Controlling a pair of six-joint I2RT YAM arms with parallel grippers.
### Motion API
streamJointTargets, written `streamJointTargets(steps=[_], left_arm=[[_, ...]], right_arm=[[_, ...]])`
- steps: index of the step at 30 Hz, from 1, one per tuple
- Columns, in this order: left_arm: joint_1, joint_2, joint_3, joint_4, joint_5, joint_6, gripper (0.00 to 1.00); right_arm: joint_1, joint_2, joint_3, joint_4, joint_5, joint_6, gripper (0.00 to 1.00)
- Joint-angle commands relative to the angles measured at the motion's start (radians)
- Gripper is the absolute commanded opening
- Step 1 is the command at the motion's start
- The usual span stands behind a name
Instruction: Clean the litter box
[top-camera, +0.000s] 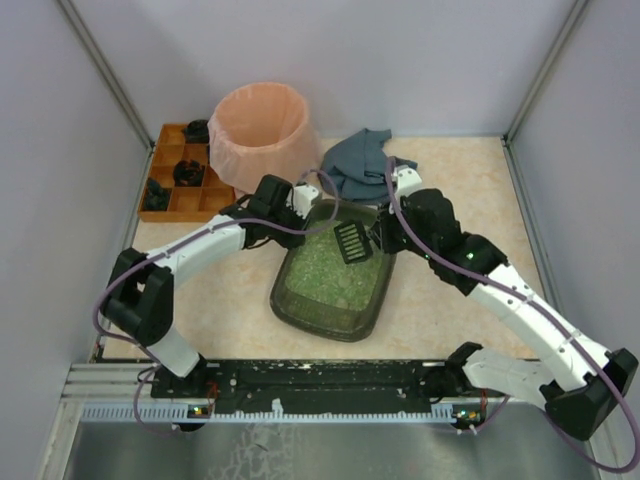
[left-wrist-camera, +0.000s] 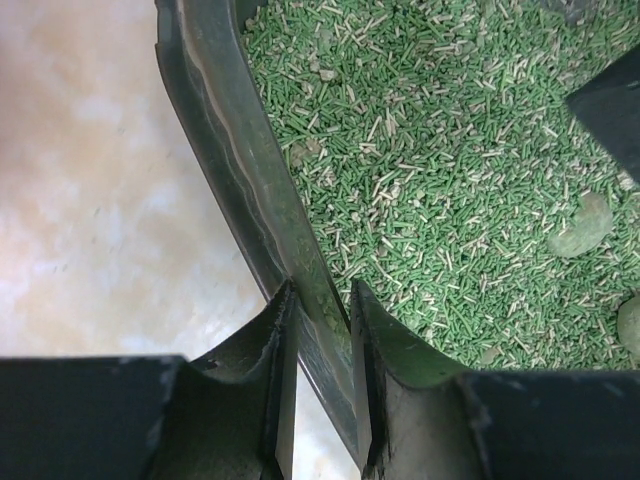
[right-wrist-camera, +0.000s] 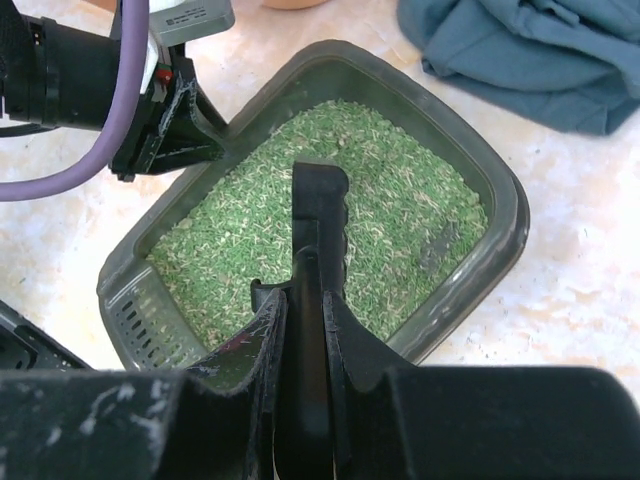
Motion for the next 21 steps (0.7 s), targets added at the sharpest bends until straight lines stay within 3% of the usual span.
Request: streamJointTargets(steps=[1, 8, 13, 16, 21], left_arm=[[-0.055, 0.046, 0.056, 0.065, 0.263, 0.139, 0.08], [-0.136, 0.110, 0.127, 0.056, 0.364, 0.314, 0.07], [-0.196, 0.164, 0.189, 0.057, 0.438, 0.358, 0.07], [-0.205, 0.192, 0.215, 0.095, 0.461, 0.321, 0.08], [-0.189, 0.167, 0.196, 0.242, 0.442, 0.162, 0.23]], right_arm=[[0.005, -0.099, -0.020, 0.033, 0.088, 0.094, 0.00], [0.004, -0.151, 0.005, -0.081, 0.119, 0.109, 0.00], [0.005, -0.202, -0.008, -0.174, 0.139, 0.138, 0.00], [0.005, -0.228, -0.011, -0.232, 0.147, 0.150, 0.00], [0.004, -0.269, -0.019, -0.294, 0.144, 0.158, 0.00]])
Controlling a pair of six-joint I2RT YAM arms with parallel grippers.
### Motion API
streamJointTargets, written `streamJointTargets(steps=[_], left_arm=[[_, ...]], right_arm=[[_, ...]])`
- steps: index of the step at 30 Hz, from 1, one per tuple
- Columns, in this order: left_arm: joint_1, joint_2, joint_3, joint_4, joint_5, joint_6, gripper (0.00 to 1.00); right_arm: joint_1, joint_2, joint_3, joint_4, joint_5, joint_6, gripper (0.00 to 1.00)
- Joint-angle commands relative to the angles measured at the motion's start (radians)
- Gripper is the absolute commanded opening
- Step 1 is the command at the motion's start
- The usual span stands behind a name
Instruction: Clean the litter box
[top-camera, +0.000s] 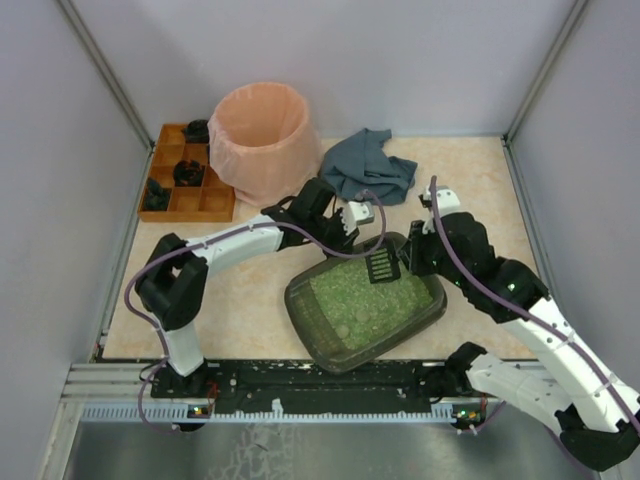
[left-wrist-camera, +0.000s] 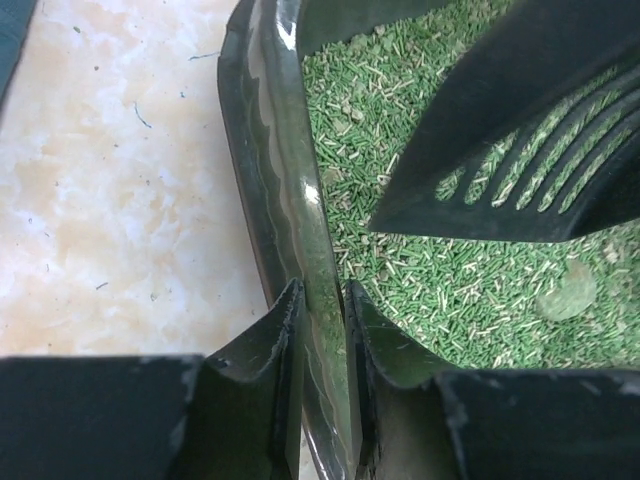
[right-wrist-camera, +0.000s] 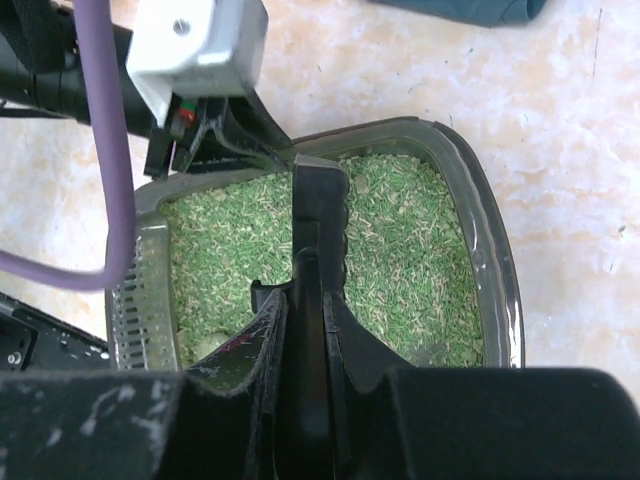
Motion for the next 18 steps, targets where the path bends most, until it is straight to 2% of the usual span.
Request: streamJointTargets(steps=[1, 6, 9, 12, 15, 18], left_arm=[[0.009, -0.047, 0.014, 0.157, 0.102, -0.148, 0.27], [0.047, -0.132, -0.054, 0.233, 0.089, -0.292, 0.48], [0.058, -0.226, -0.127, 0.259, 0.022, -0.369, 0.55], [0.060, -0.335, -0.198, 0.223, -0.114, -0.450, 0.56], [0.058, -0.455, -0.270, 0.134, -0.299, -0.591, 0.56], [0.055, -0.568, -0.307, -0.057, -0.439, -0.752, 0.55]], right_arm=[[0.004, -0.050, 0.010, -0.044, 0.013, 0.023, 0.00], [0.004, -0.079, 0.009, -0.054, -0.020, 0.023, 0.00], [0.004, -0.085, -0.001, -0.047, -0.028, 0.020, 0.00], [0.004, -0.076, -0.014, -0.040, -0.027, 0.015, 0.00], [0.005, -0.075, -0.027, -0.017, -0.025, 0.015, 0.00], [0.004, -0.073, -0.042, 0.004, -0.017, 0.019, 0.00]])
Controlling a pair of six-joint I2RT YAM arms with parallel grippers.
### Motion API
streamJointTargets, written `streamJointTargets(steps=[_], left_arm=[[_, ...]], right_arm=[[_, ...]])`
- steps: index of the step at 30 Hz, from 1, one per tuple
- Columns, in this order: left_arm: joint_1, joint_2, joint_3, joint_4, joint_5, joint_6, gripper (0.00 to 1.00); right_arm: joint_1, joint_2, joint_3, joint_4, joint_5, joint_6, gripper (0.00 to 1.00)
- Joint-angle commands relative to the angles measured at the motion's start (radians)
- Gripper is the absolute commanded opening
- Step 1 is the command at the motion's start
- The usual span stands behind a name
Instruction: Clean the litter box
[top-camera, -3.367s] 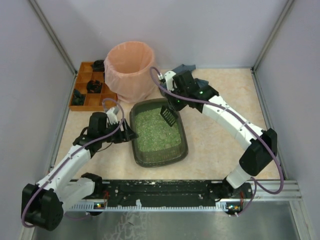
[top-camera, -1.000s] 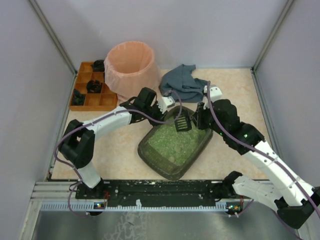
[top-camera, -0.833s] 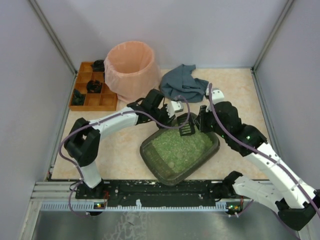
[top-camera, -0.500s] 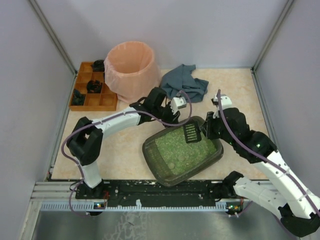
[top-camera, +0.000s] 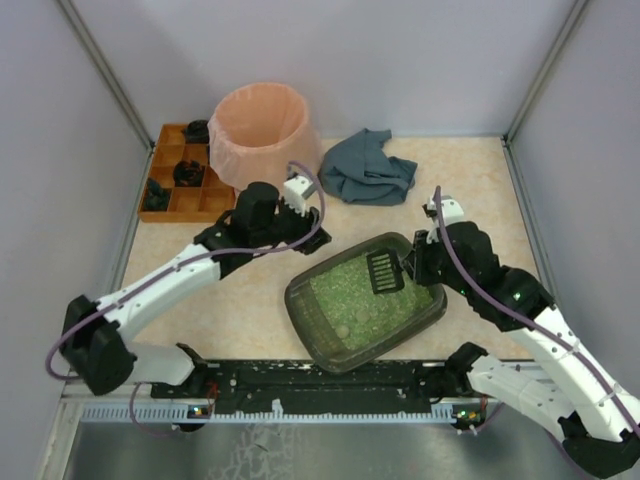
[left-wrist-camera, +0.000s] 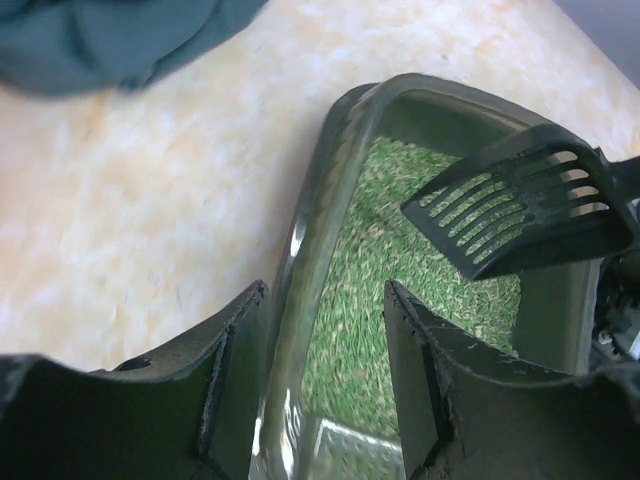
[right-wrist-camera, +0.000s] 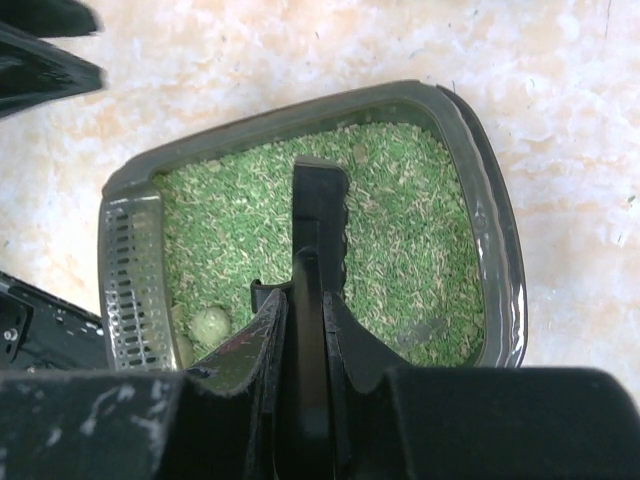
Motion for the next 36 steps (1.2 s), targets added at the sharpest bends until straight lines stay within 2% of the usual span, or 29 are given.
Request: streamJointTargets(steps=[1, 4, 8, 17, 20, 27, 36], left_arm=[[-0.003, -0.156, -0.068, -0.258, -0.282, -0.293, 0.55], [-0.006, -0.299, -0.161, -0.361, -0.358, -0.428, 0.56], [-0.042, -0.417, -0.249, -0.408, -0.343, -0.601, 0.60], [-0.321, -0.408, -0.299, -0.599, -0.557, -0.953, 0.64], [-0.352, -0.462, -0.383, -0.537, -0.559, -1.015, 0.64], [-0.359, -0.503, -0.526, -0.326, -0.508, -1.013, 0.67], [-0.361, -0.520, -0.670, -0.073, -0.486, -1.059, 0.77]], right_arm=[[0.005, 0.002, -0.013, 0.073, 0.003, 0.007, 0.00], [0.005, 0.008, -0.032, 0.106, -0.001, 0.014, 0.00], [0.004, 0.023, -0.051, 0.145, -0.021, 0.021, 0.00], [0.004, 0.040, -0.057, 0.166, -0.042, 0.024, 0.00], [0.004, 0.040, -0.064, 0.170, -0.049, 0.024, 0.00], [0.004, 0.043, -0.078, 0.182, -0.060, 0.024, 0.00], [0.005, 0.044, -0.085, 0.190, -0.076, 0.033, 0.00]])
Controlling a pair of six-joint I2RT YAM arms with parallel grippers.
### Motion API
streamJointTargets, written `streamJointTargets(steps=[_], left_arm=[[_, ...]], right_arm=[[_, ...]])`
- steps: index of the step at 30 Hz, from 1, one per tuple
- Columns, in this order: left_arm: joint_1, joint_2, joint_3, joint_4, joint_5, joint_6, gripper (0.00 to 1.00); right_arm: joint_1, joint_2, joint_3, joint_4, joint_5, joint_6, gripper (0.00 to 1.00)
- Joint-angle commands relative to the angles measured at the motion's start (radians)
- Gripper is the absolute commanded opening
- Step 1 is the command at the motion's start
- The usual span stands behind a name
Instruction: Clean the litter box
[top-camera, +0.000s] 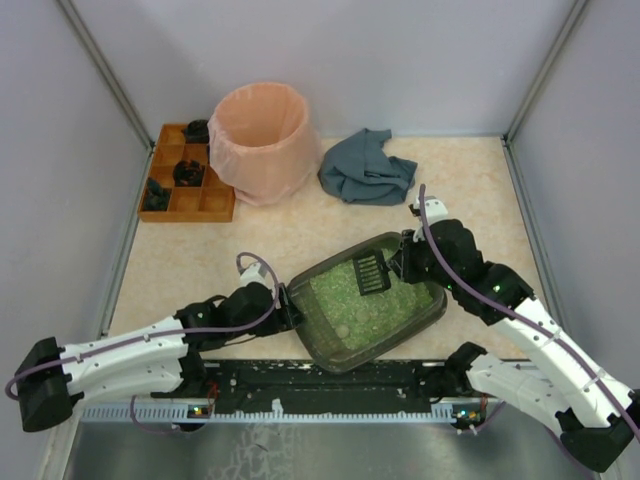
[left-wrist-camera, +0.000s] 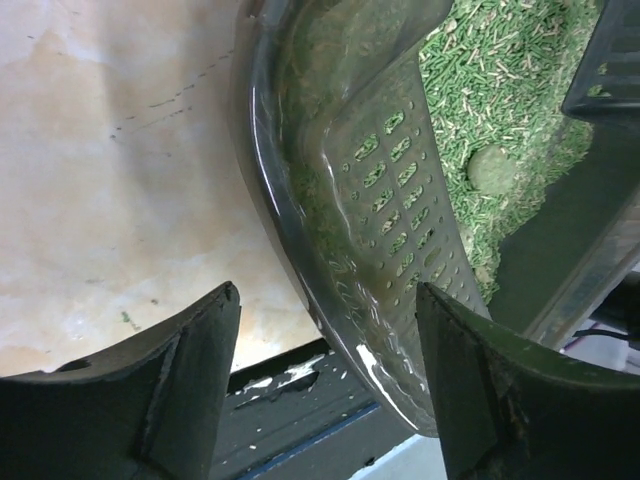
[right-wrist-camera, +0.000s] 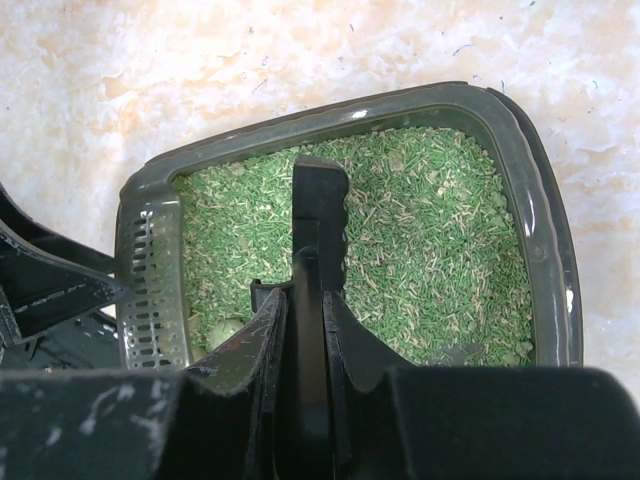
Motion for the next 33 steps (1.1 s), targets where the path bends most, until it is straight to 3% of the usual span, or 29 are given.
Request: streamJointTargets(steps=[1, 5, 14, 18, 21, 25, 29, 33], left_arm=[[-0.007, -0.031, -0.076, 0.199, 0.009, -0.060, 0.80], [-0.006, -0.013, -0.129, 0.277, 0.009, -0.080, 0.79], [-0.007, -0.024, -0.174, 0.365, -0.070, -0.097, 0.39], [0.006, -0.052, -0.171, 0.333, -0.152, -0.067, 0.33], [0.083, -0.040, -0.156, 0.335, -0.119, 0.011, 0.30], [0.279, 0.043, -0.132, 0.418, 0.054, 0.165, 0.25], [0.446, 0.233, -0.052, 0.521, 0.220, 0.337, 0.20], [0.516, 0.457, 0.113, 0.514, 0.304, 0.476, 0.17]], right_arm=[[0.005, -0.006, 0.003, 0.055, -0.015, 0.015, 0.00], [0.004, -0.008, 0.000, 0.054, -0.017, 0.019, 0.00], [0.004, -0.006, 0.003, 0.047, -0.022, 0.021, 0.00], [0.004, -0.006, -0.008, 0.051, -0.031, 0.025, 0.00], [0.004, -0.007, -0.017, 0.056, -0.037, 0.029, 0.00], [0.004, -0.012, -0.028, 0.059, -0.025, 0.030, 0.00], [0.004, -0.016, -0.040, 0.068, 0.000, 0.030, 0.00], [0.005, -0.017, -0.049, 0.085, 0.019, 0.043, 0.00]])
